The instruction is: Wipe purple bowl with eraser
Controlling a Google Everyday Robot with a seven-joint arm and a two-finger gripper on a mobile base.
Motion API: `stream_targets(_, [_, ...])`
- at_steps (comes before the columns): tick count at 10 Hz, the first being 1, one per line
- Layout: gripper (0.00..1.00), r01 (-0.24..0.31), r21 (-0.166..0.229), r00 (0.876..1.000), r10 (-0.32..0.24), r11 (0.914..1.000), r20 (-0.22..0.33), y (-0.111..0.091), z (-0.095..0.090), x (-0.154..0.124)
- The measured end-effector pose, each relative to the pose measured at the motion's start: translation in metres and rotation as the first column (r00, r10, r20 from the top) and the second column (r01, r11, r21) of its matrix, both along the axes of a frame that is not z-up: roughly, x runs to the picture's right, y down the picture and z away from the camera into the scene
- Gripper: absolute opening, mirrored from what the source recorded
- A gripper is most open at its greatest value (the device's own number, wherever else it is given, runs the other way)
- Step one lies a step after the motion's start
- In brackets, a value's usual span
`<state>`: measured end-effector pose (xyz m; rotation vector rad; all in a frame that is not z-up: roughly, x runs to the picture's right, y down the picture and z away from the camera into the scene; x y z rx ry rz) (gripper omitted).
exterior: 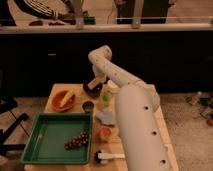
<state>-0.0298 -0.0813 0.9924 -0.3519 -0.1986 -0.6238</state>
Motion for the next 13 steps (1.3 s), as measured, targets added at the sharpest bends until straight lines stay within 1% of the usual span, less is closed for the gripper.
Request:
stream_targets(2, [0.12,0.004,0.003,1.0,-0.004,1.0,0.013,-0.004,0.004,-0.006])
stream_targets(4, [0.12,0.009,-0.006,0.999,-0.009,0.9999,0.043,-0.002,0.003,-0.021])
stream_targets(5, [0.12,0.01,-0.013,0.998,-0.009,0.9999,0.055,0.002,0.0,-0.023])
stream_targets(7, [0.12,0.008,-0.023,0.998,-0.006,0.9997,0.058,0.011,-0.01,-0.017])
stream_targets(9, [0.12,0.002,-0.033,0.999,0.0,0.9995,0.045,0.017,-0.015,-0.005])
stream_targets(10, [0.12,-0.006,-0.038,1.0,0.007,0.9992,0.029,0.019,-0.016,0.007])
stream_targets(13, [0.12,-0.032,-0.045,1.0,0.032,0.9985,0.0,0.017,-0.007,0.018])
